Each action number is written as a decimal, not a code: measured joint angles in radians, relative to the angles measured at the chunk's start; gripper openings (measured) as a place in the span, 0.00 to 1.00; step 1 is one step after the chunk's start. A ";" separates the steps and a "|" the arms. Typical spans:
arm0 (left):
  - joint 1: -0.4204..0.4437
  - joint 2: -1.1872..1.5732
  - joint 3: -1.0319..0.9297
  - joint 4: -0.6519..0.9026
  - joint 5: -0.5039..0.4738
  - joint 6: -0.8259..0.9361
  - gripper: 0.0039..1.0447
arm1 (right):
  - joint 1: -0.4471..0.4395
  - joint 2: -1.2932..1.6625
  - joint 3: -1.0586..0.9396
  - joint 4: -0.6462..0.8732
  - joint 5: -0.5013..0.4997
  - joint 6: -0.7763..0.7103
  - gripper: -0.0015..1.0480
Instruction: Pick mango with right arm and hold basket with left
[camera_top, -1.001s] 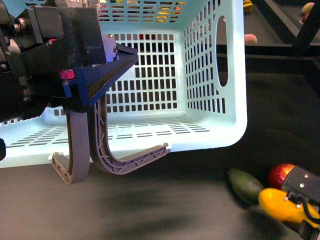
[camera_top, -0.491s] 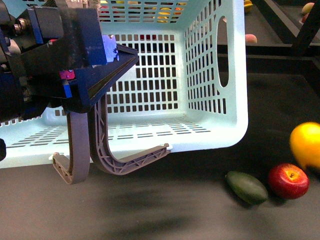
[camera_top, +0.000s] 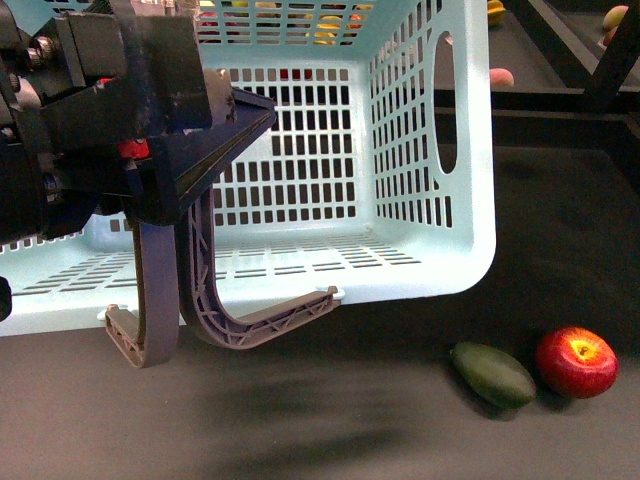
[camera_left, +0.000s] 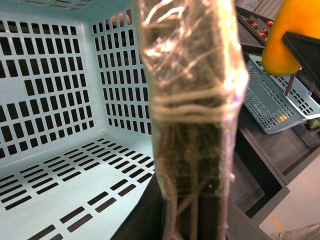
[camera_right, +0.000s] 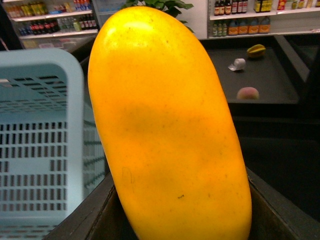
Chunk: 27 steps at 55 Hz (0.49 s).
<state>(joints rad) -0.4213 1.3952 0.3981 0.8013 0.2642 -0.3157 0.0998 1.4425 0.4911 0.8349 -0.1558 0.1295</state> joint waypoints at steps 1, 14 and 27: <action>0.000 0.000 0.000 0.000 0.000 0.000 0.08 | 0.010 0.004 0.007 -0.002 0.007 0.003 0.54; 0.000 0.000 0.000 0.000 0.000 0.000 0.08 | 0.188 0.099 0.127 -0.008 0.067 0.041 0.54; 0.000 0.000 0.000 0.000 0.000 0.000 0.08 | 0.314 0.200 0.237 -0.055 0.088 0.053 0.54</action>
<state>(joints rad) -0.4213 1.3952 0.3981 0.8013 0.2642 -0.3157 0.4141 1.6428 0.7284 0.7795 -0.0677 0.1829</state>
